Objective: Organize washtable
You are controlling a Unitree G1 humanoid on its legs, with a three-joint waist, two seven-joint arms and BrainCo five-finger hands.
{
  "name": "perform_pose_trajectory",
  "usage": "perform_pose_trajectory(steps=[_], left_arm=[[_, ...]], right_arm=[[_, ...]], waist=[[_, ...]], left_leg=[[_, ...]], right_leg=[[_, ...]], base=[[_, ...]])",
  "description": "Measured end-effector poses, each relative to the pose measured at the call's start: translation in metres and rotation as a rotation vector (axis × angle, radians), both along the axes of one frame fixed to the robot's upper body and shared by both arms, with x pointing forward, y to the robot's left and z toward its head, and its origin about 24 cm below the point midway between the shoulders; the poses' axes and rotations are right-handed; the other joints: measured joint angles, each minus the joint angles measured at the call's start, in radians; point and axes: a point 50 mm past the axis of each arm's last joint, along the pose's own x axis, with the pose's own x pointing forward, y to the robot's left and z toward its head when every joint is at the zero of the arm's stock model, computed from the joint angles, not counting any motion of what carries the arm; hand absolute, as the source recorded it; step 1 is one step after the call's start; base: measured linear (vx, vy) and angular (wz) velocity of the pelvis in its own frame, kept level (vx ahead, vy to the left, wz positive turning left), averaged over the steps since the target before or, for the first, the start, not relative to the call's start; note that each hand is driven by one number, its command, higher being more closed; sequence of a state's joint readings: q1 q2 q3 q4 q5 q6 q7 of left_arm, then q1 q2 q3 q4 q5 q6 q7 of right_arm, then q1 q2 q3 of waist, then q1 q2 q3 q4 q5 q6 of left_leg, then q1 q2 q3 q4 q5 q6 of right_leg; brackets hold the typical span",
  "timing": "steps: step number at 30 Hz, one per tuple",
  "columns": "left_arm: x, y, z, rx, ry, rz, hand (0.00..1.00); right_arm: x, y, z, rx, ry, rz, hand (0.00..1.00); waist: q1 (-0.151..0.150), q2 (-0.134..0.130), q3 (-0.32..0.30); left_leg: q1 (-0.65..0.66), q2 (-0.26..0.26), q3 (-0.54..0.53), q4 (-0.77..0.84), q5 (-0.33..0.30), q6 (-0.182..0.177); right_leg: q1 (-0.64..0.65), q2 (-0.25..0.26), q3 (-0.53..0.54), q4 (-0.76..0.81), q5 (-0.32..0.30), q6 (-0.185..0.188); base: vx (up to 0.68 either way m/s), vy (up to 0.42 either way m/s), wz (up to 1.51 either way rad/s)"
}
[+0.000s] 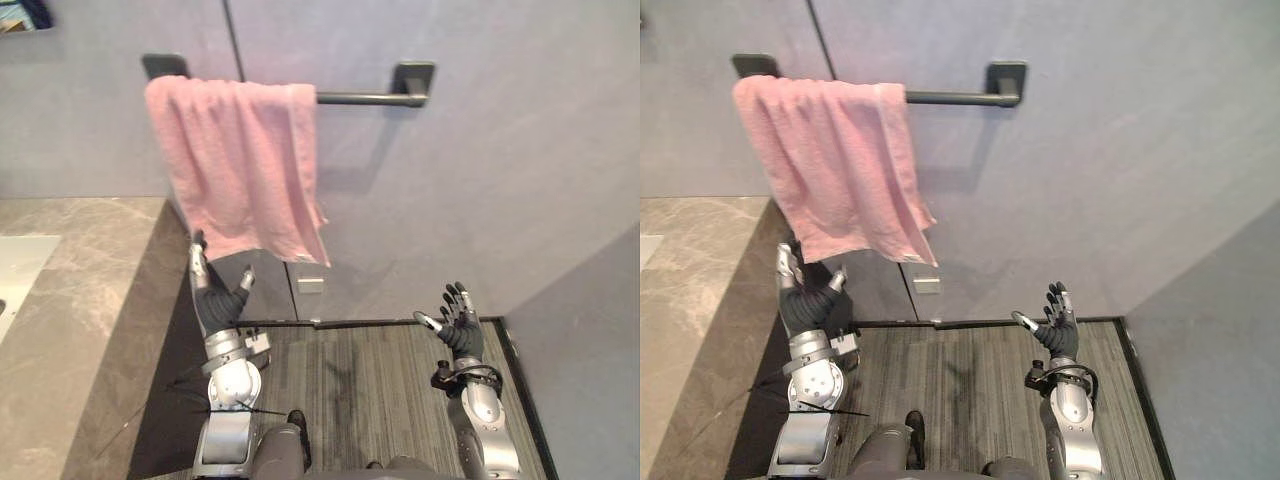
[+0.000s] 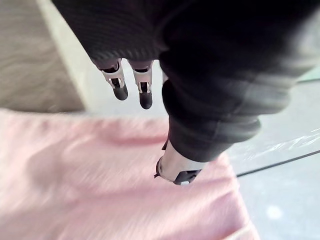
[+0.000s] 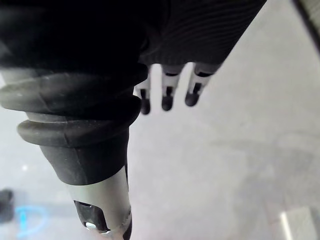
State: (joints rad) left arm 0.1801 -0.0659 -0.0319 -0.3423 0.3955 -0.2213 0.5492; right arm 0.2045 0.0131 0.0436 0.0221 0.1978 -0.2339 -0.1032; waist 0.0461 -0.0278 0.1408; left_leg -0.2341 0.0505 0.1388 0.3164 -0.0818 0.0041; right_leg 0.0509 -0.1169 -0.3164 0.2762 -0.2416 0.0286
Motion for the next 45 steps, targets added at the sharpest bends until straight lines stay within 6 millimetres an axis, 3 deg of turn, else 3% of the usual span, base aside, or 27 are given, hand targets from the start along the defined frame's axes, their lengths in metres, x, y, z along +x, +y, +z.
perform_pose_trajectory(steps=[2, 6, 9, 11, 12, 13, 14, 15, 17, 19, 21, 22, 24, 25, 26, 30, 36, 40, 45], left_arm=[[-0.009, 0.003, 0.011, 0.035, -0.061, 0.058, 0.0], [-0.024, 0.013, -0.001, 0.037, 0.0, 0.121, 0.0], [-0.028, 0.017, -0.003, 0.04, 0.012, 0.142, 0.0], [-0.027, 0.017, -0.003, 0.042, 0.02, 0.147, 0.0], [-0.027, 0.018, -0.004, 0.059, 0.03, 0.153, 0.0], [-0.025, 0.018, -0.003, 0.091, 0.038, 0.156, 0.0], [-0.024, 0.018, -0.003, 0.099, 0.04, 0.158, 0.0], [-0.02, 0.016, -0.006, 0.112, 0.063, 0.155, 0.0], [-0.02, 0.013, -0.01, 0.132, 0.102, 0.145, 0.0], [-0.018, 0.012, -0.01, 0.138, 0.112, 0.127, 0.0], [-0.016, 0.012, -0.011, 0.12, 0.122, 0.103, 0.0], [-0.014, 0.013, -0.013, 0.086, 0.133, 0.079, 0.0], [-0.013, 0.017, -0.016, 0.018, 0.152, 0.066, 0.0], [-0.014, 0.022, -0.018, 0.002, 0.166, 0.084, 0.0], [-0.014, 0.026, -0.02, 0.002, 0.182, 0.105, 0.0], [-0.016, 0.034, -0.023, -0.015, 0.202, 0.137, 0.0], [-0.013, 0.028, -0.023, -0.035, 0.211, 0.067, 0.0], [-0.009, 0.022, -0.024, -0.105, 0.215, -0.018, 0.0], [0.001, 0.014, -0.019, -0.195, 0.192, -0.163, 0.0]], right_arm=[[0.001, 0.01, 0.003, 0.029, -0.02, 0.034, 0.0], [0.001, 0.015, -0.003, 0.043, 0.003, 0.052, 0.0], [0.001, 0.019, -0.007, 0.043, 0.022, 0.075, 0.0], [0.003, 0.024, -0.005, 0.043, 0.012, 0.098, 0.0], [0.003, 0.028, -0.004, 0.042, 0.009, 0.115, 0.0], [0.003, 0.03, -0.004, 0.039, 0.009, 0.127, 0.0], [0.003, 0.031, -0.004, 0.039, 0.009, 0.13, 0.0], [0.002, 0.033, -0.005, 0.042, 0.014, 0.138, 0.0], [0.0, 0.03, -0.006, 0.028, 0.02, 0.142, 0.0], [-0.002, 0.03, -0.008, 0.03, 0.029, 0.139, 0.0], [-0.001, 0.03, -0.007, 0.03, 0.028, 0.143, 0.0], [0.001, 0.03, -0.002, 0.028, 0.007, 0.143, 0.0], [0.005, 0.035, 0.006, 0.024, -0.027, 0.164, 0.0], [0.009, 0.038, 0.01, 0.024, -0.043, 0.181, 0.0], [0.012, 0.043, 0.012, 0.029, -0.047, 0.199, 0.0], [0.009, 0.057, 0.011, 0.062, -0.045, 0.256, 0.0], [0.008, 0.071, 0.011, 0.113, -0.03, 0.305, 0.0], [0.009, 0.07, 0.01, 0.109, -0.02, 0.297, 0.0], [0.02, 0.071, 0.021, 0.096, -0.059, 0.296, 0.0]], waist=[[0.018, -0.005, -0.004], [0.022, -0.007, -0.006], [0.019, -0.002, -0.016], [0.01, -0.003, -0.017], [-0.011, -0.005, -0.017], [-0.028, -0.019, -0.018], [-0.032, -0.034, -0.023], [-0.032, -0.037, -0.027], [-0.03, 0.001, -0.031], [-0.031, 0.017, -0.026], [-0.029, 0.019, -0.024], [-0.029, 0.016, -0.018], [-0.026, 0.014, -0.016], [-0.026, 0.026, -0.022], [-0.024, 0.027, -0.023], [-0.029, -0.003, -0.037], [-0.028, -0.023, -0.066], [-0.029, -0.008, -0.07], [-0.029, -0.004, -0.067]], left_leg=[[0.013, -0.031, 0.0, -0.006, -0.021, 0.026], [0.105, -0.056, -0.013, -0.072, -0.031, 0.046], [0.149, -0.045, -0.04, -0.124, -0.033, 0.053], [0.166, -0.032, -0.048, -0.139, -0.023, 0.038], [0.175, -0.026, -0.067, -0.139, -0.018, 0.029], [0.183, -0.038, -0.088, -0.135, -0.017, 0.023], [0.184, -0.052, -0.099, -0.131, -0.018, 0.02], [0.185, -0.058, -0.116, -0.122, -0.026, 0.003], [0.175, -0.036, -0.133, -0.12, -0.036, -0.016], [0.166, -0.013, -0.134, -0.082, -0.055, -0.037], [0.141, 0.017, -0.104, 0.0, -0.085, -0.046], [0.113, 0.043, -0.053, 0.072, -0.109, -0.029], [0.093, 0.093, -0.038, 0.101, -0.107, -0.02], [0.105, 0.123, -0.066, 0.073, -0.094, -0.024], [0.116, 0.115, -0.079, 0.055, -0.105, -0.062], [0.14, 0.083, -0.026, 0.0, -0.097, -0.069], [0.139, 0.02, -0.003, -0.102, -0.033, -0.038], [0.132, -0.008, -0.009, -0.168, 0.002, -0.027], [0.113, -0.004, -0.008, -0.217, 0.033, -0.034]], right_leg=[[0.003, -0.028, 0.023, 0.02, -0.001, 0.019], [-0.054, -0.07, 0.07, 0.222, -0.005, 0.022], [-0.107, -0.053, 0.078, 0.208, -0.031, 0.027], [-0.146, -0.025, 0.103, 0.18, -0.029, 0.027], [-0.151, 0.0, 0.132, 0.13, -0.023, 0.021], [-0.151, 0.005, 0.166, 0.072, 0.017, -0.011], [-0.152, -0.002, 0.18, 0.048, 0.061, -0.019], [-0.141, -0.008, 0.173, 0.045, 0.076, 0.01], [-0.119, 0.008, 0.135, 0.024, 0.068, -0.004], [-0.092, 0.022, 0.1, 0.018, 0.059, -0.016], [-0.066, 0.031, 0.077, 0.018, 0.051, -0.027], [-0.053, 0.033, 0.069, 0.021, 0.047, -0.033], [-0.058, 0.036, 0.079, 0.042, 0.039, -0.035], [-0.072, 0.044, 0.1, 0.057, 0.026, -0.022], [-0.092, 0.041, 0.132, 0.073, 0.018, -0.013], [-0.089, 0.013, 0.178, 0.01, 0.055, 0.021], [-0.07, -0.028, 0.178, -0.142, 0.149, 0.064], [-0.073, -0.044, 0.154, -0.189, 0.175, 0.076], [-0.113, -0.043, 0.153, -0.194, 0.184, 0.068]], base=[[0.2, 0.172, 0.17], [0.17, 0.103, 0.09], [0.16, 0.012, 0.15], [0.14, -0.076, 0.25], [0.18, -0.161, 0.6], [0.15, -0.142, 0.69], [0.15, -0.195, 0.74], [0.1, -0.155, 0.56], [0.09, -0.173, 0.46], [0.07, -0.165, 0.42], [0.06, -0.115, 0.38], [0.01, -0.034, 0.15], [-0.01, 0.017, -0.13], [-0.05, 0.142, -0.51], [-0.06, 0.184, -0.54], [-0.01, 0.175, -0.33], [0.06, 0.116, -0.01], [0.03, 0.046, 0.12], [-0.01, -0.006, 0.0]])
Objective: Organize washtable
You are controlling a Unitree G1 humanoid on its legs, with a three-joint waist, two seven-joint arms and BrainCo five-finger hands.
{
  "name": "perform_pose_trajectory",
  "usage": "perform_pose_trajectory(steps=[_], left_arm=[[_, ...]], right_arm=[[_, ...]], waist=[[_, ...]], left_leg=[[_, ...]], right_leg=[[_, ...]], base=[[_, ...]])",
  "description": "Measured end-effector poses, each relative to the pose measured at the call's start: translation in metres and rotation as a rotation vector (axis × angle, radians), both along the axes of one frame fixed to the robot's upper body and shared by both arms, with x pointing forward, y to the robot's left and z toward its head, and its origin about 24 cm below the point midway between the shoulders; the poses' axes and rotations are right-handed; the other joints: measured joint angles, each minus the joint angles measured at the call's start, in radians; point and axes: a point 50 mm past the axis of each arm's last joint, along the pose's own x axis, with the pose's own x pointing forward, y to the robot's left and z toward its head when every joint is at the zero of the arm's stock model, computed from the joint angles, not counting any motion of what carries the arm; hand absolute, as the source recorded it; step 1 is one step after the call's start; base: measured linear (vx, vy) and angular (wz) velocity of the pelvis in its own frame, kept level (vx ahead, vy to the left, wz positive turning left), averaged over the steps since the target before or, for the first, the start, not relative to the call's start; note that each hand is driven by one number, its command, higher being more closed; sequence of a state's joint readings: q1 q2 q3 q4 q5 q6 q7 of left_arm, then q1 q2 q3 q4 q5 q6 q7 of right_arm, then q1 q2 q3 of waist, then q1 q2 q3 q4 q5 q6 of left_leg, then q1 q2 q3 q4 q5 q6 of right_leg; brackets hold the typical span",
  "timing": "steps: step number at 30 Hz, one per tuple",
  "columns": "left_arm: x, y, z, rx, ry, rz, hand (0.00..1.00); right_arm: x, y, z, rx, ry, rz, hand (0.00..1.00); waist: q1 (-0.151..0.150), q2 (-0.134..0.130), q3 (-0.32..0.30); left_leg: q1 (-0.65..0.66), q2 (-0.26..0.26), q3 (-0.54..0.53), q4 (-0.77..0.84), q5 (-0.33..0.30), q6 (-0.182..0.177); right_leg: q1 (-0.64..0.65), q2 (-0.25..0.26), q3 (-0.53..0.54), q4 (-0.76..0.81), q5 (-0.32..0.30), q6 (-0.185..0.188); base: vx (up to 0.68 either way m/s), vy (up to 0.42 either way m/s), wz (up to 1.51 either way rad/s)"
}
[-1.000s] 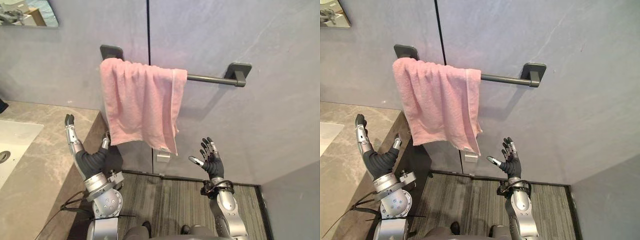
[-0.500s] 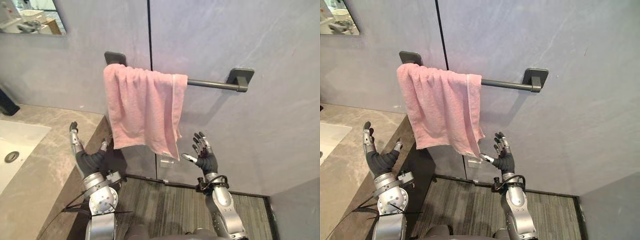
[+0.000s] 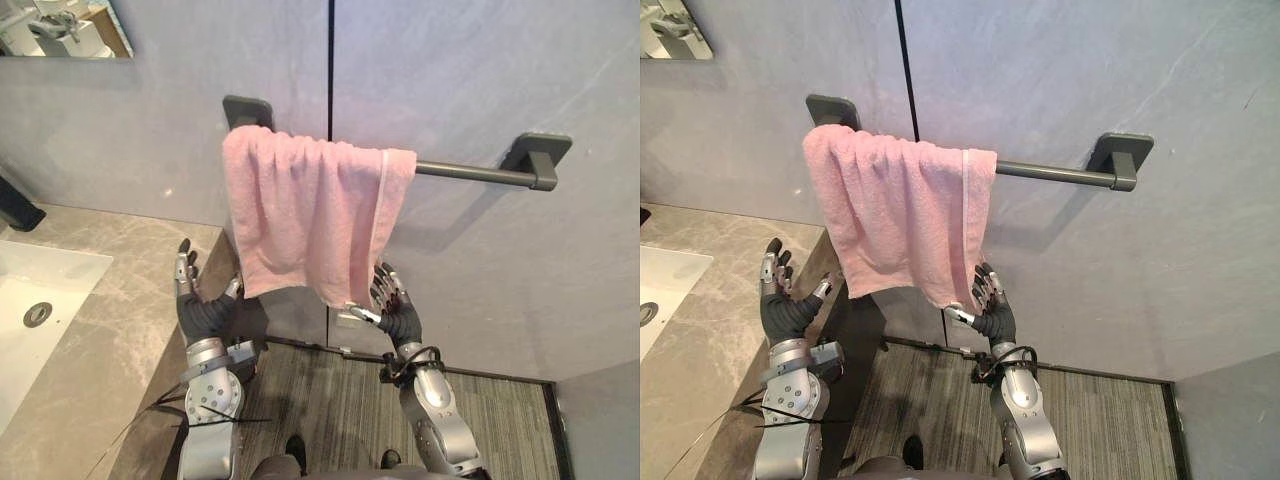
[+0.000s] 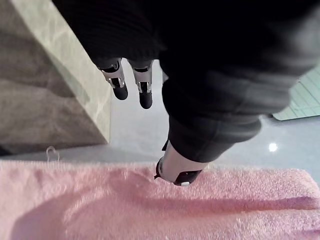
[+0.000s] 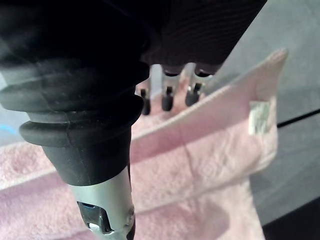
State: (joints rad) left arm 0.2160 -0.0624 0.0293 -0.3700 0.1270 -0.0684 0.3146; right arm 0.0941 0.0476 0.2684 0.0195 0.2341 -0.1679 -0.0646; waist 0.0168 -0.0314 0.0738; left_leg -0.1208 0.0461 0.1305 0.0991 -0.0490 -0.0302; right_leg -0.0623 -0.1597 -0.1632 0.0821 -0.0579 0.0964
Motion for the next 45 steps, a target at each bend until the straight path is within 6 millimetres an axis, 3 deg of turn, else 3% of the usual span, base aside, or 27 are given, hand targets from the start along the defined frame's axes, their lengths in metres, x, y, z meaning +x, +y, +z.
perform_pose_trajectory(steps=[8, 12, 14, 16, 17, 21, 26, 31, 45], left_arm=[[0.038, -0.01, 0.047, -0.043, -0.203, -0.14, 0.0], [0.056, -0.006, 0.069, -0.11, -0.296, -0.159, 0.0], [0.065, -0.005, 0.078, -0.112, -0.323, -0.151, 0.0], [0.069, -0.007, 0.09, -0.111, -0.363, -0.142, 0.0], [0.069, -0.007, 0.09, -0.115, -0.366, -0.139, 1.0], [0.07, -0.006, 0.094, -0.119, -0.381, -0.129, 1.0], [0.074, -0.016, 0.107, -0.123, -0.428, -0.173, 1.0], [0.074, -0.021, 0.107, -0.122, -0.43, -0.184, 1.0], [0.07, -0.021, 0.104, -0.124, -0.442, -0.169, 1.0]], right_arm=[[0.025, 0.012, 0.033, 0.051, -0.127, 0.048, 0.0], [0.04, 0.028, 0.063, 0.104, -0.227, 0.12, 0.0], [0.044, 0.034, 0.074, 0.13, -0.26, 0.147, 0.0], [0.048, 0.046, 0.091, 0.153, -0.312, 0.201, 0.0], [0.049, 0.048, 0.096, 0.154, -0.328, 0.212, 1.0], [0.052, 0.049, 0.106, 0.2, -0.344, 0.198, 1.0], [0.049, 0.049, 0.133, 0.231, -0.454, 0.201, 1.0], [0.05, 0.044, 0.131, 0.226, -0.453, 0.177, 1.0], [0.041, 0.007, 0.116, 0.146, -0.463, 0.051, 1.0]], waist=[[0.0, 0.027, 0.045], [0.005, 0.031, 0.084], [0.029, 0.037, 0.089], [0.029, 0.045, 0.1], [0.029, 0.047, 0.105], [0.033, 0.049, 0.122], [0.046, 0.05, 0.123], [0.037, 0.05, 0.123], [0.006, 0.041, 0.139]], left_leg=[[-0.071, 0.012, 0.011, -0.022, 0.03, -0.005], [-0.121, 0.023, 0.015, -0.021, 0.044, -0.019], [-0.138, 0.025, 0.014, -0.021, 0.049, -0.021], [-0.148, 0.024, 0.013, -0.021, 0.053, -0.019], [-0.148, 0.023, 0.013, -0.021, 0.054, -0.019], [-0.148, 0.022, 0.012, -0.022, 0.057, -0.019], [-0.147, 0.021, 0.019, -0.03, 0.066, -0.021], [-0.144, 0.021, 0.019, -0.03, 0.067, -0.021], [-0.073, 0.019, 0.05, -0.06, 0.069, -0.017]], right_leg=[[-0.091, 0.014, 0.021, 0.005, 0.019, -0.007], [-0.153, 0.022, 0.027, 0.023, 0.025, -0.012], [-0.175, 0.024, 0.028, 0.033, 0.024, -0.012], [-0.186, 0.022, 0.027, 0.039, 0.024, -0.012], [-0.186, 0.021, 0.027, 0.04, 0.024, -0.012], [-0.193, 0.019, 0.028, 0.053, 0.024, -0.012], [-0.205, 0.018, 0.03, 0.064, 0.024, -0.013], [-0.204, 0.018, 0.03, 0.067, 0.024, -0.013], [-0.165, 0.02, 0.058, 0.069, 0.024, -0.012]], base=[[-0.03, -0.021, -0.07], [-0.03, -0.018, -0.04], [-0.01, -0.012, 0.02], [-0.01, 0.0, 0.02], [0.0, 0.0, 0.0], [-0.03, 0.005, 0.0], [-0.03, 0.003, -0.04], [0.0, 0.0, 0.0], [0.0, 0.005, -0.06]])
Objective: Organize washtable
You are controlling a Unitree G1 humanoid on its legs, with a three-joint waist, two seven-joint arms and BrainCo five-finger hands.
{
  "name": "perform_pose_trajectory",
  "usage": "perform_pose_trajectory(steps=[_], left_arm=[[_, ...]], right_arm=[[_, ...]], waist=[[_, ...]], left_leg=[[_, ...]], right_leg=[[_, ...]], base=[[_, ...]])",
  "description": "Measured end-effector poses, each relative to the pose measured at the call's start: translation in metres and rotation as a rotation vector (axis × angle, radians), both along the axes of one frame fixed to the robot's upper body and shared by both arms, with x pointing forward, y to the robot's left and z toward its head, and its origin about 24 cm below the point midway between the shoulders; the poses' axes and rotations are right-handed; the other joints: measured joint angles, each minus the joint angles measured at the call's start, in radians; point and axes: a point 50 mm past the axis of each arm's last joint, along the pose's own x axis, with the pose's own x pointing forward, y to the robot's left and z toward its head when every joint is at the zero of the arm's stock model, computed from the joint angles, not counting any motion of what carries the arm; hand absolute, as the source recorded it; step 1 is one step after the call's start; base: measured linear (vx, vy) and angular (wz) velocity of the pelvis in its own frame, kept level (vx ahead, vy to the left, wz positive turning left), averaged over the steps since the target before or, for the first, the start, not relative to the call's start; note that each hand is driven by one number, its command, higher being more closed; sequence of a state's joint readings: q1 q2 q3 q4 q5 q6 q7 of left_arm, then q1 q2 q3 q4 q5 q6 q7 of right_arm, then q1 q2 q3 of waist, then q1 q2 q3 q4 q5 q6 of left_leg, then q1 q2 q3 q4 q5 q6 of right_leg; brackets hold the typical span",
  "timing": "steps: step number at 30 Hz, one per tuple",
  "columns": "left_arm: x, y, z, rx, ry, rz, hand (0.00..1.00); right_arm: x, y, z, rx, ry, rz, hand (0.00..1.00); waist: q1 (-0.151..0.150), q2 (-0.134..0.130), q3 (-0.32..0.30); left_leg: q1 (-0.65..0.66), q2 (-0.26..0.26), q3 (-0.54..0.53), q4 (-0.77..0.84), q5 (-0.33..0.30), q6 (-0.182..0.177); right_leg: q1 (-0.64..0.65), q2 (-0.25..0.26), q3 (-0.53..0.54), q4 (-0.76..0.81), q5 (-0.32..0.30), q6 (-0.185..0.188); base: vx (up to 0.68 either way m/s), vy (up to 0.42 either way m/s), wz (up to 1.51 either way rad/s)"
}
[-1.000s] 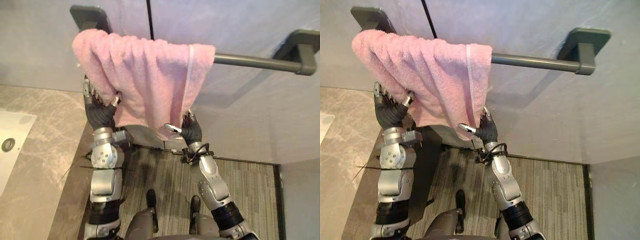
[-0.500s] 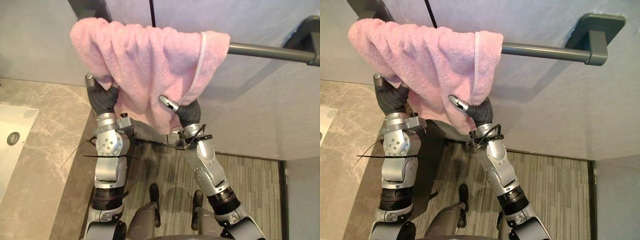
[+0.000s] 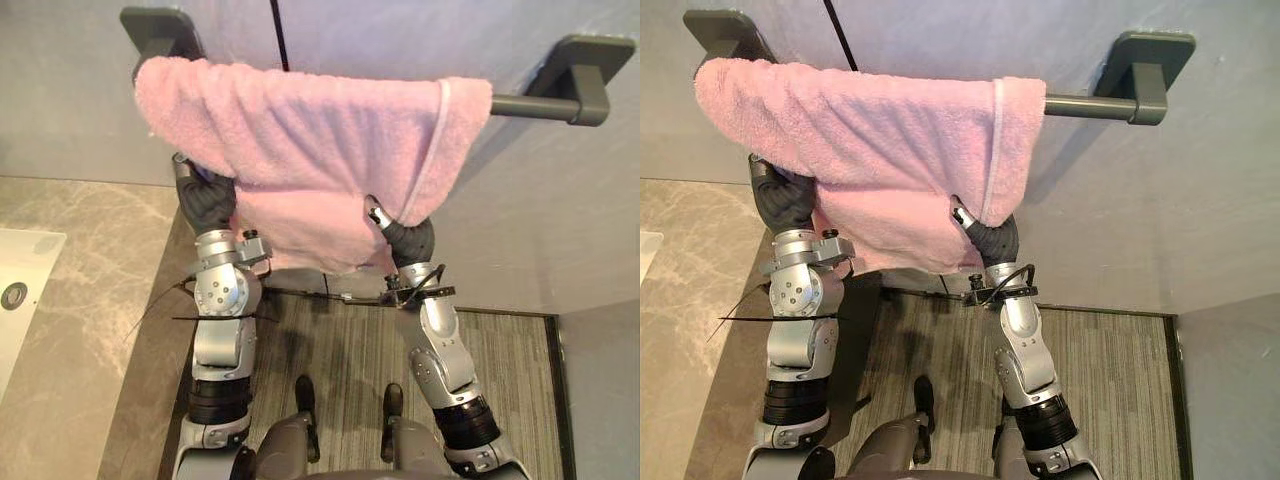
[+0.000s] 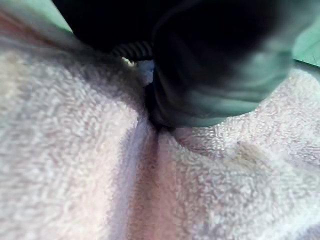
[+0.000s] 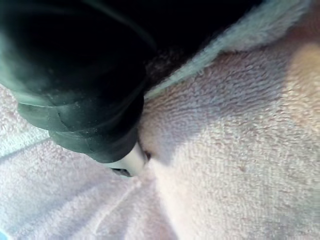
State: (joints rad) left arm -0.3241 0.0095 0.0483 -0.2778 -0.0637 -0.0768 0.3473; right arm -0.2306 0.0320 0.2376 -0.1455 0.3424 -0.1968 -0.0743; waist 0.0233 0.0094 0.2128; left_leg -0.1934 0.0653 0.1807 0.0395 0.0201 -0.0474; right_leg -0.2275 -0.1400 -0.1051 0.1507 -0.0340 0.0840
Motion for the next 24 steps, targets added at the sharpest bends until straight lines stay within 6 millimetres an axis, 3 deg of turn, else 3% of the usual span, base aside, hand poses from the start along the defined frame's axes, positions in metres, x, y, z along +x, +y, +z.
perform_pose_trajectory(steps=[8, 24], left_arm=[[-0.004, -0.01, -0.008, 0.028, 0.013, -0.066, 1.0], [-0.006, -0.013, -0.016, 0.028, 0.044, -0.05, 1.0]], right_arm=[[-0.006, -0.016, -0.008, 0.007, 0.013, -0.041, 1.0], [-0.013, -0.015, -0.017, 0.003, 0.03, -0.052, 1.0]], waist=[[-0.009, -0.003, 0.0], [-0.009, -0.02, -0.005]], left_leg=[[0.031, -0.001, 0.012, -0.019, 0.001, 0.001], [0.052, -0.001, 0.019, -0.032, 0.001, 0.002]], right_leg=[[0.02, 0.003, 0.018, -0.01, 0.001, 0.001], [0.048, 0.005, 0.022, -0.041, 0.011, 0.008]], base=[[0.01, 0.003, -0.04], [0.0, 0.0, 0.0]])
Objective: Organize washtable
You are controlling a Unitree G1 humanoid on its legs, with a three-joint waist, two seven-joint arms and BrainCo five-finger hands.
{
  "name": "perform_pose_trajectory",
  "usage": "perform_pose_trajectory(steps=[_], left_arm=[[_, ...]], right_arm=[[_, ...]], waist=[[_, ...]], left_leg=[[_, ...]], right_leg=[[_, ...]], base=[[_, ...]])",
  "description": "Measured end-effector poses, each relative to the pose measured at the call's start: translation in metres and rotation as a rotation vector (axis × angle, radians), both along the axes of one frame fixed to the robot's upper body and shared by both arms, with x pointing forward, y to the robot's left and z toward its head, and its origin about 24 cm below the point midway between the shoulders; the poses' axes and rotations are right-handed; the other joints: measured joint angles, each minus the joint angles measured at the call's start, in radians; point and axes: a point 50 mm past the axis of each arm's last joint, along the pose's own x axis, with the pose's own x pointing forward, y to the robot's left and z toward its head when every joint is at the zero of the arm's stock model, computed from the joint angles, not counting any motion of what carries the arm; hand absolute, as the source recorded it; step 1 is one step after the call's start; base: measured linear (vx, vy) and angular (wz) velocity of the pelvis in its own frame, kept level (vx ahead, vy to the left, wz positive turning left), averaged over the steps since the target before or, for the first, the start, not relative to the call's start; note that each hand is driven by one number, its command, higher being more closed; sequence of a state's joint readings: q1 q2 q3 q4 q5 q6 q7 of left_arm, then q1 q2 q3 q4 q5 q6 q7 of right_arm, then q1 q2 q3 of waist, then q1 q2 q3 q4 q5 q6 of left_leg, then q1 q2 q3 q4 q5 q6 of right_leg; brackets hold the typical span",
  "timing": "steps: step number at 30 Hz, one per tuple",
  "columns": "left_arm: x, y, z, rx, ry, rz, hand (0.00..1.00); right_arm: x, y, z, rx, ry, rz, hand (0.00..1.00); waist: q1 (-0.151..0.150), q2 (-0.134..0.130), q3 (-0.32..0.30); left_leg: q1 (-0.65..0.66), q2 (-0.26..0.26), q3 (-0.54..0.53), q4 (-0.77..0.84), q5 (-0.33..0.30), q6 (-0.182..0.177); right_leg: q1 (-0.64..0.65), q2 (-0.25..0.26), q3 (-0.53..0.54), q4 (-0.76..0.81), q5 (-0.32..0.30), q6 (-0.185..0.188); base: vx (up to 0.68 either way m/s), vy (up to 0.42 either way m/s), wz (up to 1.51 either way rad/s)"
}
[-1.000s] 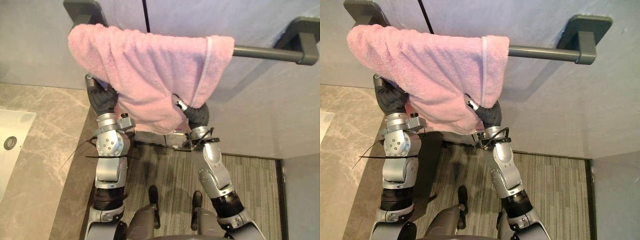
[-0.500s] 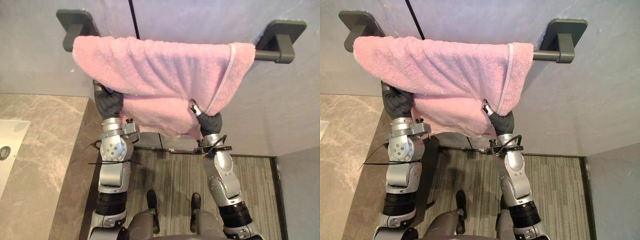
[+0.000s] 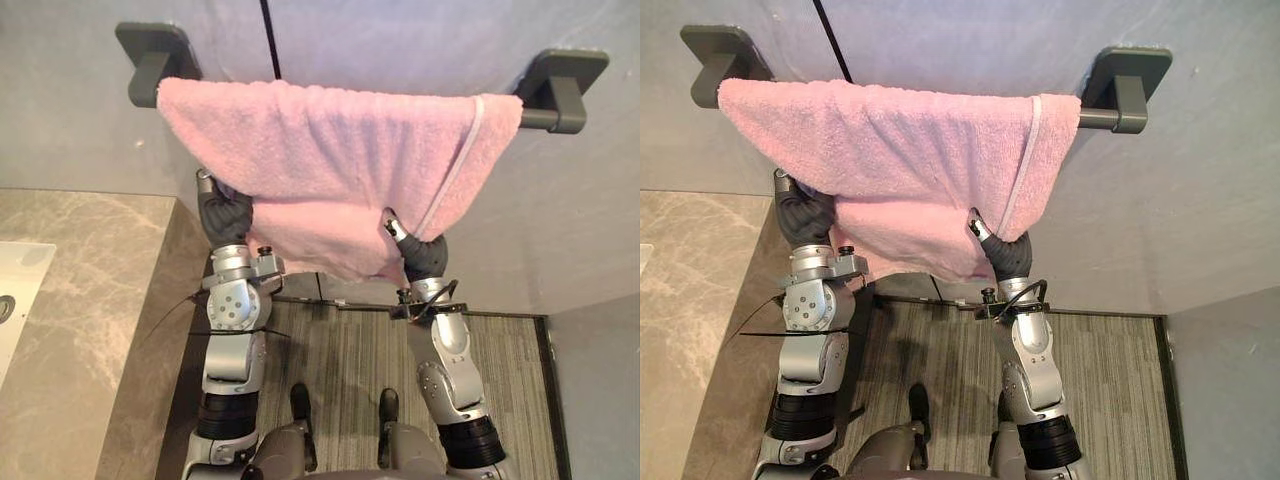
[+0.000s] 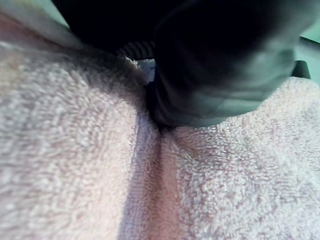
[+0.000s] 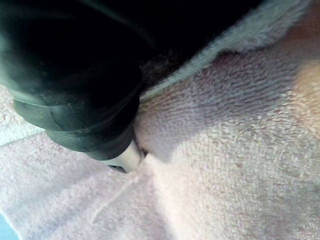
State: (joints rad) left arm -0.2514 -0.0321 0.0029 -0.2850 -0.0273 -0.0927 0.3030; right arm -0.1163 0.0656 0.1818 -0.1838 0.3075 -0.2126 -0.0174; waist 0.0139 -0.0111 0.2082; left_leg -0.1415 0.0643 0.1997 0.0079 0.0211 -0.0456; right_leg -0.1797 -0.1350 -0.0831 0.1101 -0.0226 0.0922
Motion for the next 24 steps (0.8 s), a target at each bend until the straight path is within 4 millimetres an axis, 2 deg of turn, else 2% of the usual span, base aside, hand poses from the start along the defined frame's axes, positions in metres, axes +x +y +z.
perform_pose_trajectory(steps=[2, 3, 4, 10, 15, 17, 18, 20, 21, 24], left_arm=[[0.0, 0.0, 0.0, -0.001, 0.001, -0.002, 1.0], [0.0, 0.0, 0.0, -0.001, 0.001, -0.003, 0.0], [0.0, 0.0, -0.001, 0.003, 0.003, -0.007, 0.0], [-0.002, 0.008, -0.018, 0.002, 0.078, 0.022, 0.0], [-0.004, 0.02, -0.027, 0.005, 0.118, 0.066, 0.0], [-0.003, 0.027, -0.034, 0.002, 0.152, 0.091, 0.0], [-0.006, 0.037, -0.039, 0.008, 0.175, 0.126, 0.0], [-0.009, 0.044, -0.044, 0.029, 0.199, 0.139, 0.0], [-0.014, 0.053, -0.051, 0.057, 0.229, 0.152, 0.0], [-0.031, 0.075, -0.074, 0.124, 0.336, 0.173, 0.0]], right_arm=[[-0.001, 0.0, -0.002, 0.003, 0.007, -0.002, 1.0], [-0.001, 0.0, -0.002, 0.003, 0.007, -0.002, 1.0], [-0.001, -0.001, -0.002, 0.003, 0.01, -0.007, 0.0], [-0.002, -0.012, -0.011, 0.003, 0.045, -0.053, 0.0], [-0.003, -0.019, -0.027, -0.007, 0.113, -0.071, 0.0], [-0.005, -0.022, -0.041, -0.02, 0.172, -0.075, 0.0], [-0.009, -0.026, -0.066, -0.043, 0.289, -0.076, 0.0], [-0.015, -0.032, -0.084, -0.06, 0.375, -0.083, 0.0], [-0.024, -0.039, -0.103, -0.083, 0.462, -0.094, 0.0], [-0.053, -0.059, -0.135, -0.154, 0.611, -0.118, 0.0]], waist=[[0.0, -0.003, -0.002], [0.0, -0.003, -0.002], [0.0, -0.004, -0.002], [0.0, -0.008, -0.008], [0.0, -0.029, -0.023], [0.0, -0.032, -0.028], [0.0, -0.035, -0.034], [0.0, -0.034, -0.035], [0.0, -0.033, -0.038], [-0.004, -0.031, -0.056]], left_leg=[[0.0, 0.0, 0.0, 0.0, 0.0, 0.0], [0.0, 0.0, 0.0, 0.0, 0.0, 0.0], [0.001, 0.0, 0.0, 0.0, 0.0, 0.0], [0.018, 0.0, 0.002, -0.007, 0.0, 0.0], [0.032, 0.001, 0.002, -0.009, 0.0, 0.0], [0.047, 0.0, 0.002, -0.011, 0.0, 0.0], [0.049, 0.0, 0.002, -0.013, 0.0, 0.0], [0.049, 0.0, 0.002, -0.013, 0.0, 0.0], [0.05, 0.0, 0.002, -0.013, 0.0, 0.0], [0.057, 0.001, 0.003, -0.013, 0.0, 0.0]], right_leg=[[0.001, 0.0, 0.0, -0.001, 0.0, 0.0], [0.001, 0.0, 0.0, -0.001, 0.0, 0.0], [0.001, 0.0, 0.0, -0.002, 0.0, 0.0], [0.018, 0.001, 0.0, -0.009, 0.0, 0.001], [0.033, 0.002, 0.0, -0.015, 0.0, 0.001], [0.056, 0.002, 0.0, -0.028, 0.003, 0.004], [0.056, 0.003, 0.001, -0.028, 0.003, 0.004], [0.056, 0.003, 0.001, -0.028, 0.003, 0.004], [0.056, 0.004, 0.002, -0.028, 0.003, 0.004], [0.062, 0.011, 0.005, -0.03, 0.004, 0.003]], base=[[0.0, 0.0, 0.0], [0.0, 0.0, 0.0], [0.0, 0.0, 0.0], [0.0, 0.0, 0.0], [0.0, 0.0, 0.0], [0.0, 0.0, 0.0], [0.0, 0.0, 0.0], [0.0, 0.0, 0.0], [0.0, 0.0, 0.0], [0.0, -0.017, -0.04]])
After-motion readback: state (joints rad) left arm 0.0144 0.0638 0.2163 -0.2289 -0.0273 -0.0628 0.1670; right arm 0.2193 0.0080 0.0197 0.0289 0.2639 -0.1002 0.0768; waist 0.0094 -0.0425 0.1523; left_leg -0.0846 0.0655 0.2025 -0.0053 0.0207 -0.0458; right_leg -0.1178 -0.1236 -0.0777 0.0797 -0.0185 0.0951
